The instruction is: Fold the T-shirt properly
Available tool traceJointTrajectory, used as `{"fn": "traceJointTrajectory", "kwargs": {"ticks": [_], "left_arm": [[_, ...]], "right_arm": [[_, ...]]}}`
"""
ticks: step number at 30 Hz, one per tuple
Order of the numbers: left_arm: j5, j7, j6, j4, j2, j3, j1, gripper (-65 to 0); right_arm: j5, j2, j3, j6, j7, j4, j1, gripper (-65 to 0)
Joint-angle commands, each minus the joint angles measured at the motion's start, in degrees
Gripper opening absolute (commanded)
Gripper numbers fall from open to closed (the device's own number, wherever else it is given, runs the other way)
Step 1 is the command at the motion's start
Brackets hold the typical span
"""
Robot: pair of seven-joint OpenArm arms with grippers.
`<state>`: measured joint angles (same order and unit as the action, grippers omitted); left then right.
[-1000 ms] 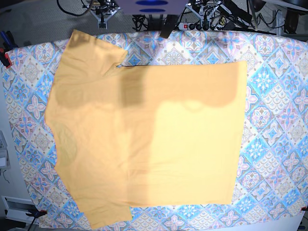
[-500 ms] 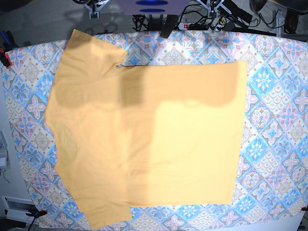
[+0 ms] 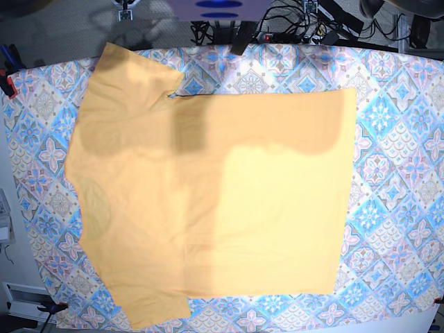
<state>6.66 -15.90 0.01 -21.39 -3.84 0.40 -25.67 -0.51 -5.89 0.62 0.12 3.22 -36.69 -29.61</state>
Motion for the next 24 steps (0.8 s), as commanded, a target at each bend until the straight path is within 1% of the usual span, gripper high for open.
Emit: {"fn": "traceJointTrajectory", "kwargs": {"ticks": [1, 4, 6, 9, 16, 19, 24], "left_arm": [[0.0, -1.5, 0.3, -0.1, -0.7, 0.0, -1.9, -65.0], [0.0, -5.5, 0.3, -0.1, -0.8, 0.0, -2.9, -65.0], [0.0, -7.6, 0.3, -0.1, -0.9, 0.0, -3.6, -65.0], [0.0, -11.0, 0.4, -0.1, -1.8, 0.0, -4.4, -65.0], [0.0, -18.6, 0.4, -1.2, -2.2, 0.0, -6.7, -65.0], [-0.1, -20.1, 0.4, -5.9, -2.7, 0.0, -9.5, -65.0], [-2.4, -19.8, 0.4, -16.6, -3.0, 0.0, -13.1, -65.0]], "right_arm": [[0.0, -0.1, -0.1, -0.1, 1.4, -0.8, -1.4, -65.0], [0.0, -0.2, -0.1, -0.1, 3.7, -1.7, -3.0, -65.0], [0.0, -1.2, -0.1, -0.1, 5.0, -1.7, -3.6, -65.0], [0.0, -1.5, -0.1, -0.1, 7.3, -1.7, -3.8, -65.0], [0.1, -1.6, -0.1, -0.1, 11.9, -1.7, -6.4, -65.0], [0.1, -2.2, -0.1, -0.1, 14.3, -1.7, -6.9, -65.0], [0.1, -2.2, -0.1, -0.1, 18.4, -1.9, -6.9, -65.0]]}}
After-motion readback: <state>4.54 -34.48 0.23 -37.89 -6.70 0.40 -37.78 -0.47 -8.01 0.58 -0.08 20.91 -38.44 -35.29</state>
